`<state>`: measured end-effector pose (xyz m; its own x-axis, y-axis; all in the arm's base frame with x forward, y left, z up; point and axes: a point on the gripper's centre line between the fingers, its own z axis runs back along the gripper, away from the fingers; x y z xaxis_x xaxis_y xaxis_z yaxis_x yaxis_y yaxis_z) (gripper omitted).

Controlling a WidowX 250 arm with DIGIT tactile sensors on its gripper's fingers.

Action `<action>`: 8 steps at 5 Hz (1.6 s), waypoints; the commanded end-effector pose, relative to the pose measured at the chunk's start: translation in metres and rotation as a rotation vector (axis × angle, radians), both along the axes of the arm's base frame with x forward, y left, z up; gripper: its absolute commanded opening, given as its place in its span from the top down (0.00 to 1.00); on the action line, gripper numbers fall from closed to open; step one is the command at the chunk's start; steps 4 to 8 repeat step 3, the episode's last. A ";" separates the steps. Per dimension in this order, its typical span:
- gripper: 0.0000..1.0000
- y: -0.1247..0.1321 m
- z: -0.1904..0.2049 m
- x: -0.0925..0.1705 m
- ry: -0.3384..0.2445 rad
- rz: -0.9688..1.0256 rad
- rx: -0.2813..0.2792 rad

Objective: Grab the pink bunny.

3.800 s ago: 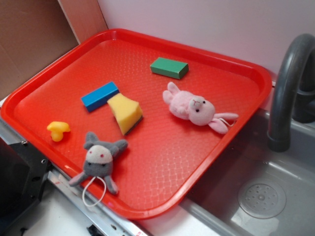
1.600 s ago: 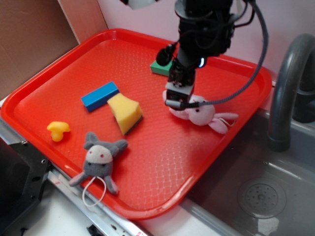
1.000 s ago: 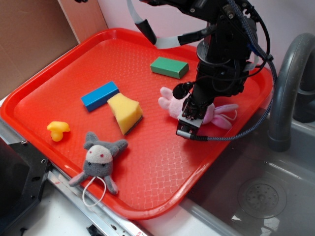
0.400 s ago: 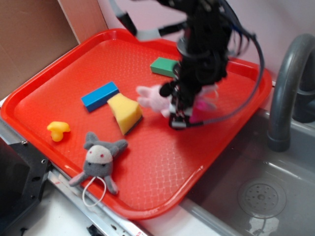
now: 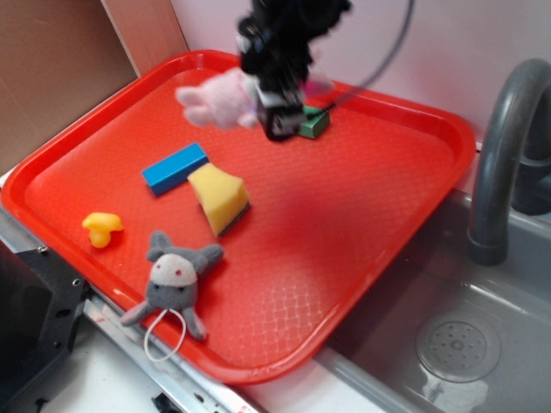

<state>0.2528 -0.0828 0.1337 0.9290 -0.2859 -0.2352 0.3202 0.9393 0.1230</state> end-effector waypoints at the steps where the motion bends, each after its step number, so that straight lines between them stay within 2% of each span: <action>1: 1.00 0.019 0.077 -0.053 -0.164 0.334 -0.092; 2: 1.00 0.021 0.092 -0.059 -0.225 0.344 -0.081; 3: 1.00 0.022 0.086 -0.056 -0.247 0.256 -0.118; 8: 1.00 0.022 0.086 -0.056 -0.247 0.256 -0.118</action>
